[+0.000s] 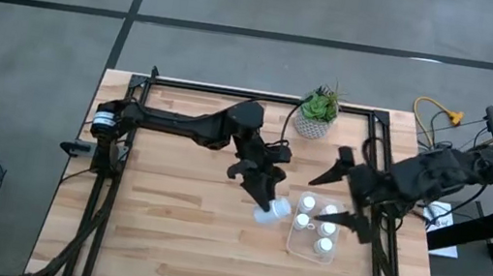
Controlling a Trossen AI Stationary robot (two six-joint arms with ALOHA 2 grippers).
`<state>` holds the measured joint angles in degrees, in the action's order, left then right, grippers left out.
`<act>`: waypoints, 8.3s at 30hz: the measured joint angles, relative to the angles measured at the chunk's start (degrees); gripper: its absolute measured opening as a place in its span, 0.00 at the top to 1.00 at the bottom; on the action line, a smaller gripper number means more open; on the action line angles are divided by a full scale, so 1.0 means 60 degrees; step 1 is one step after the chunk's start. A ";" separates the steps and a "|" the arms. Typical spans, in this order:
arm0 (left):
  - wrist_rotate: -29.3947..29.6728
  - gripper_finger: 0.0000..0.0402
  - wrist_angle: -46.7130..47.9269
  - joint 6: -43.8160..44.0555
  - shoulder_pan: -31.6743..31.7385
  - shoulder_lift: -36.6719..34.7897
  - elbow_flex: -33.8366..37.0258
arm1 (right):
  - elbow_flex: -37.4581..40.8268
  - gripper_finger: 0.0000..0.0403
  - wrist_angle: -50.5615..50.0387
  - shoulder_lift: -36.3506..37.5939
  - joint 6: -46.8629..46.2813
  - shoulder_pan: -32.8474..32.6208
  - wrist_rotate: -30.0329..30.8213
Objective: Pick and place pill bottles into a basket
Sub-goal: Put the white medicine bottle into the transparent bin, then return to Home Position
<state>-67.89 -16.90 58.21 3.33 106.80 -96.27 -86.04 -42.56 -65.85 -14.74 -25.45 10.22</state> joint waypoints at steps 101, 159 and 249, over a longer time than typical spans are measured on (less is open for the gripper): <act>1.2979 0.28 -0.0509 -0.7498 0.0321 -0.9467 0.8399 | 0.0584 0.65 -0.4485 -0.3587 -0.1980 -0.0429 -0.0690; 1.2059 0.28 -0.7040 -0.9033 0.0313 -1.2082 1.5970 | 0.3129 0.65 -0.1976 -0.4166 -0.4452 -0.1024 -0.1282; 1.0737 0.28 0.0232 -0.9029 0.0273 -1.6462 1.5996 | 0.4699 0.35 0.3404 -0.1688 -0.2476 -0.0418 -0.0878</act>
<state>-3.46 -15.51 4.03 4.97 8.03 -0.30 -57.84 -22.14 -75.98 -29.60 -27.96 4.95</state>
